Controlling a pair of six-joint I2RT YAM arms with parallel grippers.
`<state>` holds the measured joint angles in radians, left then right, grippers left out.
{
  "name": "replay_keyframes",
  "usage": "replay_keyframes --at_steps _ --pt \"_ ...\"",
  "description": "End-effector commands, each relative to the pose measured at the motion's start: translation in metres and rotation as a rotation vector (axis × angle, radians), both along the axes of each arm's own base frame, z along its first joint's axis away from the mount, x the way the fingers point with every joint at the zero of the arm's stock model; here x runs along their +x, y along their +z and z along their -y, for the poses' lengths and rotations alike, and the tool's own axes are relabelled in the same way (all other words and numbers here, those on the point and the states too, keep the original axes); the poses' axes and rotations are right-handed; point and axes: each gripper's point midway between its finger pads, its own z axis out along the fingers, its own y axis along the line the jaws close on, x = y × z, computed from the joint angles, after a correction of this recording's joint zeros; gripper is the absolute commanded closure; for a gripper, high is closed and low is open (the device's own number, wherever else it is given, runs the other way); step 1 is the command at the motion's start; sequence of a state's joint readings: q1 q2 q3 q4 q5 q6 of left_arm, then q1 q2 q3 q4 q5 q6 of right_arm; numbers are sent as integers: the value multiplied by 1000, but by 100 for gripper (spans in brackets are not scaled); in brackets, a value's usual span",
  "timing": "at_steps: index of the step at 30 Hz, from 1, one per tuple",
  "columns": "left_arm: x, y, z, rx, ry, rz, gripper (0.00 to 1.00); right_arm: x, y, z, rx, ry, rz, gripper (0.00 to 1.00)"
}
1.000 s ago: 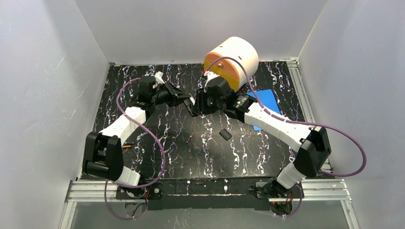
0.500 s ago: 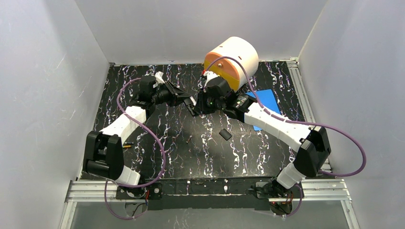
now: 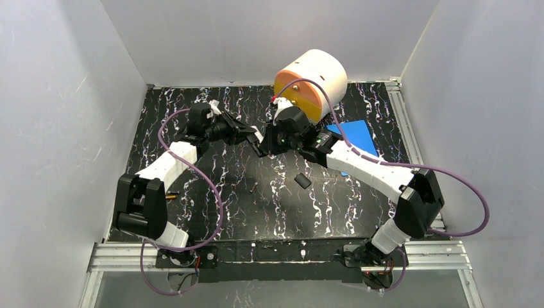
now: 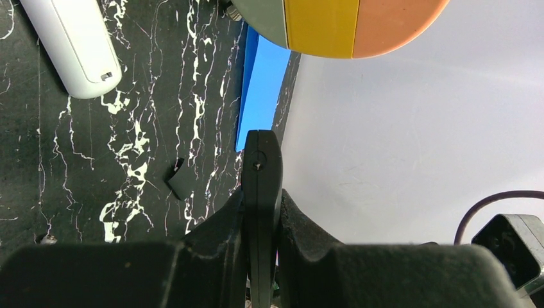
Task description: Load the batteries into the remote control
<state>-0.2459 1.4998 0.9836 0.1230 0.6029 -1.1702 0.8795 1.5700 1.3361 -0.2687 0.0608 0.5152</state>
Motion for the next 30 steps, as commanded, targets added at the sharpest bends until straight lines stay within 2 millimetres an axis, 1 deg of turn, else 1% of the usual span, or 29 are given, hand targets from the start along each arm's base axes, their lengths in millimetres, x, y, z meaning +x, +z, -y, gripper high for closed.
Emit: replay_keyframes --at_steps 1,8,12,19,22,30 --pt "-5 37 9 -67 -51 39 100 10 -4 -5 1 -9 46 79" --pt "-6 36 10 -65 -57 29 100 13 -2 -10 13 -10 48 79" --pt "-6 39 11 -72 -61 27 100 12 -5 -10 14 -6 44 80" --pt "-7 51 14 -96 -82 6 100 12 -12 -13 23 9 53 82" --pt "-9 54 17 -127 -91 -20 100 14 -8 -17 53 12 79 82" --pt "-12 70 21 -197 -94 -69 100 18 -7 -21 112 1 114 85"
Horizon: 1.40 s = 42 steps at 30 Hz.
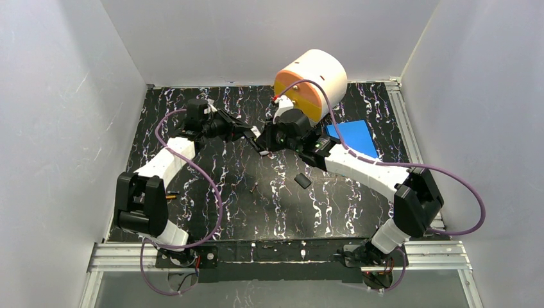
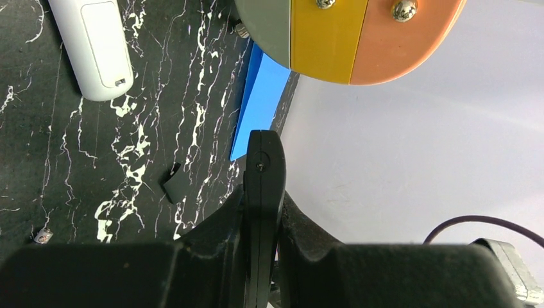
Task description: Load the batteries into the remote control
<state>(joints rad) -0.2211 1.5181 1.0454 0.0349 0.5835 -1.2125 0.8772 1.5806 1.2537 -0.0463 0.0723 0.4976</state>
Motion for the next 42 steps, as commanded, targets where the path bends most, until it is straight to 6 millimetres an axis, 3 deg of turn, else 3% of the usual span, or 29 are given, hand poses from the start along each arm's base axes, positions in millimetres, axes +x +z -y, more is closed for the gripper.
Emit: replay_keyframes --at_steps 1,25,28,31,35,37,42 --pt "-23 69 32 -215 -152 6 100 2 -10 -7 28 3 16 85" --pt "-15 107 39 -337 -150 65 100 -6 -44 -12 -25 26 -9 85" --pt "-12 108 36 -295 -150 128 100 -6 -35 -8 -18 19 4 85" --pt "-13 99 33 -211 -167 185 100 -6 -10 -7 14 11 30 83" --pt "-17 84 27 -82 -208 272 100 -4 34 -1 86 -3 53 70" --pt "-19 75 23 -8 -232 306 100 -3 50 7 107 -20 50 54" --pt "-28 81 25 6 -340 429 100 -8 79 41 171 -55 70 21"
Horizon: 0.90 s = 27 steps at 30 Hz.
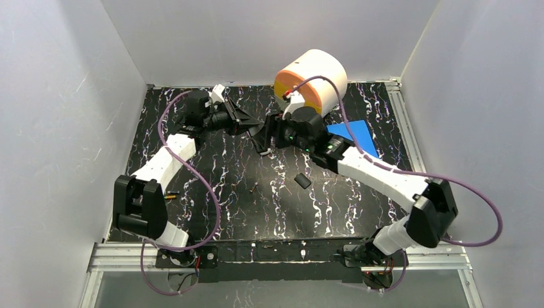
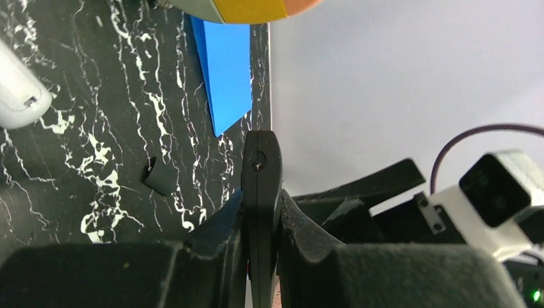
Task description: Load the batteries into the remote control
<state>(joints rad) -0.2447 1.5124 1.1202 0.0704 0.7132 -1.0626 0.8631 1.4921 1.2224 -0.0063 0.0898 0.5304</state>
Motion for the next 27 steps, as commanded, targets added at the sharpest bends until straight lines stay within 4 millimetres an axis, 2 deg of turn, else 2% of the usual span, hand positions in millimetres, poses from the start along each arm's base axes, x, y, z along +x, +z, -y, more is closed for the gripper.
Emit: replay_keyframes --at_steps 1,3,6,10,15,19,27 --pt "-22 45 5 2 -177 248 100 -11 43 34 92 0 23 16" --pt "-28 56 7 -7 -230 303 100 -21 43 43 134 51 16 8" --pt "-37 74 11 -37 -305 359 100 -43 55 43 261 198 21 2" --pt "-52 97 14 -85 -408 421 100 -74 68 29 394 425 -13 2" --pt "-66 116 15 -127 -475 466 100 -86 82 19 445 548 -6 5" --pt "-66 120 16 -147 -479 464 100 -88 89 15 483 584 -1 12" --pt "-67 126 17 -179 -488 463 100 -73 75 0 481 584 -84 42"
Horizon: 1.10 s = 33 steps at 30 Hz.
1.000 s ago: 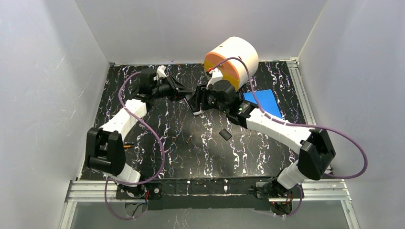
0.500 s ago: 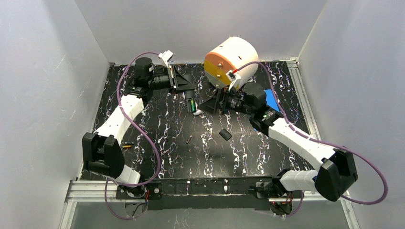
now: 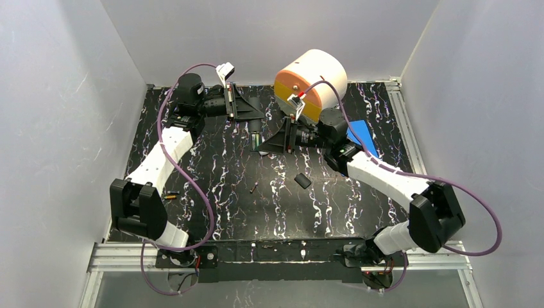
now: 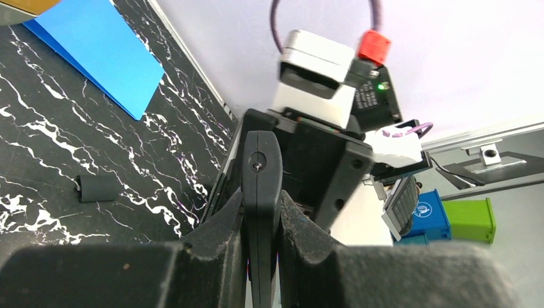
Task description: Load the batteries into the remote control
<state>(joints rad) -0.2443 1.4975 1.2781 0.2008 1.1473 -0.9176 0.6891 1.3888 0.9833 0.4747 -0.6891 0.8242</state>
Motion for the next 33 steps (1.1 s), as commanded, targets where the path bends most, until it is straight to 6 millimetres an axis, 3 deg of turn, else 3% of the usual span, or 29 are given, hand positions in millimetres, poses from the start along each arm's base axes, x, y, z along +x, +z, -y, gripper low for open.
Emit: replay_keyframes --at_steps 1,7,10,12,14,17,18,20,28,33 --pt "-16 26 -2 -41 -51 67 100 7 22 -7 57 10 29 45" --pt "-18 24 -3 -42 -46 61 100 16 24 -11 85 -25 -5 61" --pt "-19 24 -3 -43 -37 59 100 17 18 -12 76 -23 -20 74" --pt "-19 24 -4 -43 -32 59 100 17 13 -12 65 -20 -26 76" --pt "-19 23 -4 -42 -25 65 100 14 12 -13 62 -3 -23 69" --pt "-18 20 -4 -38 -6 66 100 14 19 -11 74 -8 -11 40" --pt "-17 18 -4 -36 -2 64 100 15 22 -11 79 -19 -10 35" --pt "-17 14 -4 -32 5 57 100 16 26 -10 86 -31 -7 34" --pt "-18 10 -5 -29 4 49 100 24 20 -18 78 -30 -61 49" --pt "-17 9 -5 -28 12 47 100 30 7 -18 18 -56 -77 71"
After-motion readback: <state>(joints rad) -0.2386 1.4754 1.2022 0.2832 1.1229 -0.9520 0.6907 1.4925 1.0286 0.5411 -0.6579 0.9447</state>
